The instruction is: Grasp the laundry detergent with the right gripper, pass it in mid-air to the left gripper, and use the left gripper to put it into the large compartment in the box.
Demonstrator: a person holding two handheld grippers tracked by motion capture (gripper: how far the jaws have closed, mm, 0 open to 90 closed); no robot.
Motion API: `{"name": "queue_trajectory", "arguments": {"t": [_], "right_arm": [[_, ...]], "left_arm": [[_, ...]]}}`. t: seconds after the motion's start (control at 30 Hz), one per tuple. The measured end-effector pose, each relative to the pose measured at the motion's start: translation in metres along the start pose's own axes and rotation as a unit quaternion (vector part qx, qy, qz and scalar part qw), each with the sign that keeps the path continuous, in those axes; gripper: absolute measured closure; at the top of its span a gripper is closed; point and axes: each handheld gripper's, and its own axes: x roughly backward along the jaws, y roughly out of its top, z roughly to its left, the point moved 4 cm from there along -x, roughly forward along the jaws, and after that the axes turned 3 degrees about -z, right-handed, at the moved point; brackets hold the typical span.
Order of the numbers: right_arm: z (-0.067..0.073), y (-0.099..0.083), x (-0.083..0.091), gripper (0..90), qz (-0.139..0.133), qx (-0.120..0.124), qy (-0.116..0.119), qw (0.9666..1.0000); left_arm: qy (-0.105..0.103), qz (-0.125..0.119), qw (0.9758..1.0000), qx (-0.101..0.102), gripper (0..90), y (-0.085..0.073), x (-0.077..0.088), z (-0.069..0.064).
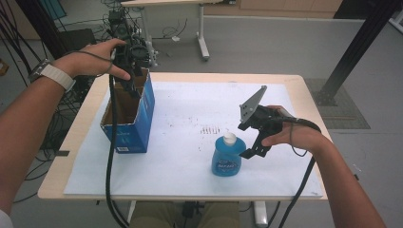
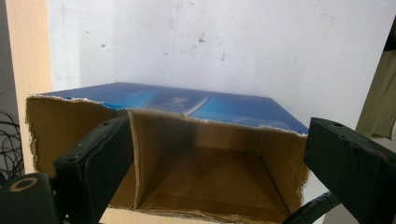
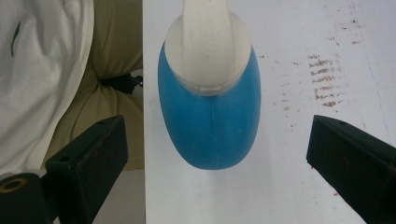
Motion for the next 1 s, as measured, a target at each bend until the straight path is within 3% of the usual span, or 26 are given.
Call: {"name": "queue_trajectory", "arguments": {"t": [0.57, 1.0], "right_arm": [[0.005, -0.001, 0.008, 5.5, -0.004, 0.01, 0.006, 0.9999], [0.009, -0.004, 0.01, 5.4, -0.011, 0.019, -0.01, 0.9997]], "left_arm": [[0.001, -0.011, 0.9999, 0.008, 8.7, 0.005, -0.002, 0.0], [0.009, -0.012, 0.9998, 0.011, 8.6, 0.004, -0.001, -0.003]]}}
